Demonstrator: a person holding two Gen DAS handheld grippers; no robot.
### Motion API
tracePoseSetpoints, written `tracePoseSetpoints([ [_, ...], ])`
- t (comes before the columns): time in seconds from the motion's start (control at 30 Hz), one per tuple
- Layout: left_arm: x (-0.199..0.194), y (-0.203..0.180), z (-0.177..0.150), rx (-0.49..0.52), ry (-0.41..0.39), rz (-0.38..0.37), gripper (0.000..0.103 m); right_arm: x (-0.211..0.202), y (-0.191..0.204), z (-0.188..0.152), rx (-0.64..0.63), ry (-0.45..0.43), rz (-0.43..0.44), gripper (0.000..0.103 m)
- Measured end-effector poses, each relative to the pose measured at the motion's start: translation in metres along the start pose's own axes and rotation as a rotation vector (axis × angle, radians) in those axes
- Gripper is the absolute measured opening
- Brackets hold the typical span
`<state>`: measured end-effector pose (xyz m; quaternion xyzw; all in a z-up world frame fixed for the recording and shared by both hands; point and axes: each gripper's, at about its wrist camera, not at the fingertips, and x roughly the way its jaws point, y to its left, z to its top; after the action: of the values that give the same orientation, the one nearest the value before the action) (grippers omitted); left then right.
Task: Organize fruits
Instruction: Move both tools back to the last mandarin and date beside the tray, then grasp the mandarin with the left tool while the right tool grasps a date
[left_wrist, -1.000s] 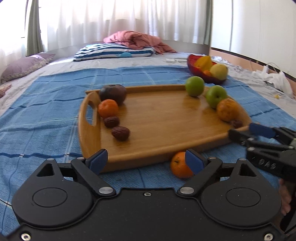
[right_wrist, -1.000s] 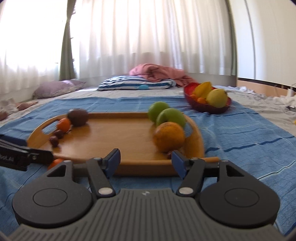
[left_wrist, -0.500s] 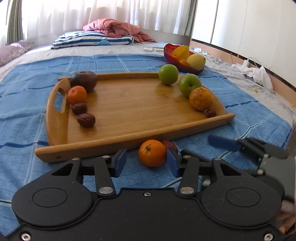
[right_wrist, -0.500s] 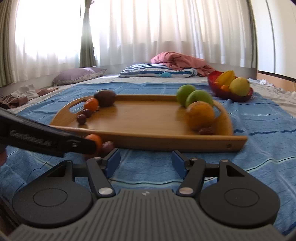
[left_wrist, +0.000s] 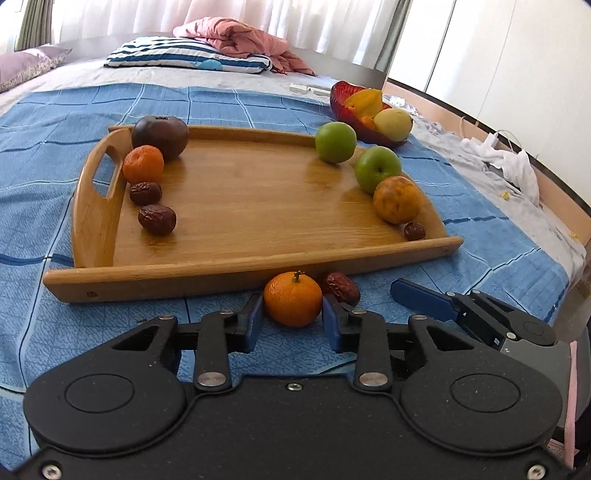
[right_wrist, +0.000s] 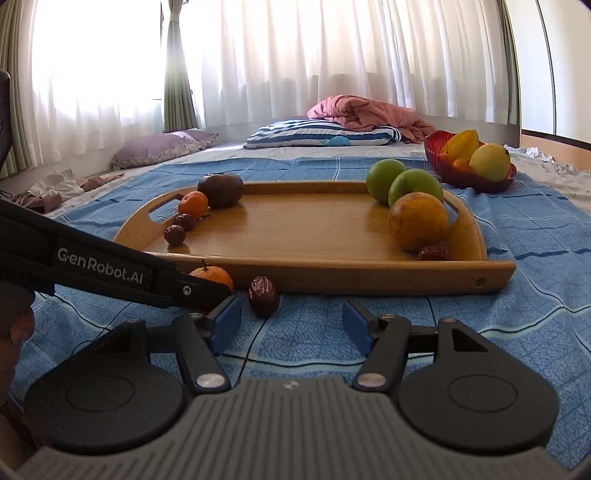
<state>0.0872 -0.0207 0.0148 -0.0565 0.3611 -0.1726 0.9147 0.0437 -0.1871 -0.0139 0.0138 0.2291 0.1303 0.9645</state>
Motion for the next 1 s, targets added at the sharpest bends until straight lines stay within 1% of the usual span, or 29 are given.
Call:
tracePoseSetpoints([
  [0.07,-0.002,-0.001,0.0,0.008,-0.007,0.011,0.033,0.001,0.001,0.001,0.0,0.0,0.004,0.074],
  [0.1,-0.004,-0.002,0.0,0.011,-0.012,0.016,0.033,0.001,0.001,0.001,0.001,0.001,0.009,0.07],
  [0.17,-0.007,-0.003,0.0,0.021,-0.02,0.029,0.033,0.002,0.002,0.002,0.005,0.001,0.013,0.06],
  [0.2,-0.008,-0.003,0.0,0.025,-0.024,0.035,0.033,0.003,0.003,0.002,0.007,0.0,0.01,0.052],
  [0.23,-0.009,-0.003,0.0,0.031,-0.028,0.04,0.033,0.003,0.003,0.002,0.009,0.0,0.01,0.048],
  [0.4,-0.007,-0.002,-0.001,0.033,-0.018,0.039,0.033,0.006,0.005,0.004,0.021,-0.002,0.021,0.035],
  [0.5,-0.002,0.001,-0.002,0.009,-0.006,0.028,0.033,0.008,0.006,0.005,0.019,0.004,0.029,0.029],
  [0.6,0.002,0.006,-0.002,-0.026,-0.005,0.002,0.034,0.01,0.008,0.004,0.008,0.008,0.03,0.027],
  [0.73,0.006,0.008,0.0,-0.051,-0.01,-0.003,0.034,0.012,0.008,0.005,0.012,0.014,0.043,0.027],
  [0.83,0.005,0.004,0.0,-0.035,-0.014,0.013,0.034,0.012,0.008,0.006,0.02,0.016,0.043,0.023],
  [1.0,-0.004,-0.002,0.0,0.004,-0.042,0.044,0.033,0.008,0.007,0.005,0.042,0.003,0.031,0.023],
])
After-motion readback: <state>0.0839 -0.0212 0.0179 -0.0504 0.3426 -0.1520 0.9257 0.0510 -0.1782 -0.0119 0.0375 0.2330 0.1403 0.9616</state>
